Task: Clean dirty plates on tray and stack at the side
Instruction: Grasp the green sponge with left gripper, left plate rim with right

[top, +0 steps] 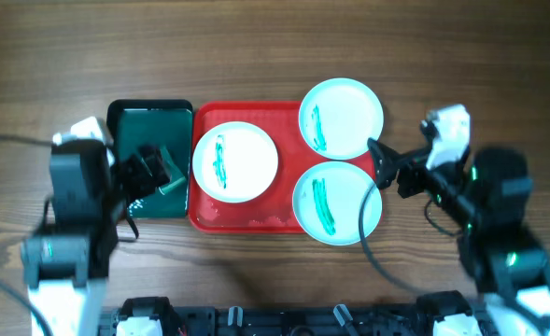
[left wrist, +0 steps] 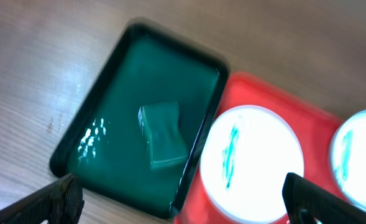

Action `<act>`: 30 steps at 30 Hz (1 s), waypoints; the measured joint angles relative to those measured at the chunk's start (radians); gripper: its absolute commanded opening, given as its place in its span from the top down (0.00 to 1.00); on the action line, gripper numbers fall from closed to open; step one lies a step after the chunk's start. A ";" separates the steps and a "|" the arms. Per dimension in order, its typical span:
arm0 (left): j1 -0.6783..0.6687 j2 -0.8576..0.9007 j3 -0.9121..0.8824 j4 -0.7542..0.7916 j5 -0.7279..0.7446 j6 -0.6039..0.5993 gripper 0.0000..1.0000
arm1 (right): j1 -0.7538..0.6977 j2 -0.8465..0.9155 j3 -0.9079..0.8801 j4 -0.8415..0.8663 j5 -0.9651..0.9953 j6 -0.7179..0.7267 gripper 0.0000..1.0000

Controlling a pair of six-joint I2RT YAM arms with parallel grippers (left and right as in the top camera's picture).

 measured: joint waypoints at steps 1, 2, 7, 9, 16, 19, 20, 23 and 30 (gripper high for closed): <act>0.000 0.055 0.039 -0.021 0.014 0.000 0.00 | 0.000 0.082 0.084 -0.087 -0.029 -0.014 0.00; 0.000 0.131 0.079 -0.021 0.050 0.000 0.00 | 0.000 0.151 0.151 -0.124 -0.058 -0.022 0.00; 0.000 0.351 0.093 -0.005 0.228 -0.011 0.08 | 0.003 0.378 0.237 -0.061 -0.221 0.034 0.04; 0.002 0.412 0.093 -0.037 0.177 -0.062 0.12 | 0.042 0.485 0.251 -0.068 -0.237 0.069 0.09; 0.046 0.444 0.093 -0.058 -0.024 -0.319 0.39 | 0.249 0.817 0.435 -0.128 -0.127 0.168 0.36; 0.046 0.546 0.093 -0.024 -0.012 -0.215 0.62 | 0.271 0.908 0.437 -0.088 -0.101 0.194 0.37; 0.046 0.587 0.093 -0.014 -0.009 -0.193 0.65 | 0.272 0.930 0.437 -0.088 -0.091 0.198 0.37; 0.046 0.684 0.092 0.004 -0.005 -0.164 0.65 | 0.273 0.946 0.437 -0.076 -0.078 0.208 0.37; 0.046 0.746 0.091 0.032 0.035 -0.184 0.60 | 0.273 0.946 0.437 -0.081 -0.071 0.207 0.32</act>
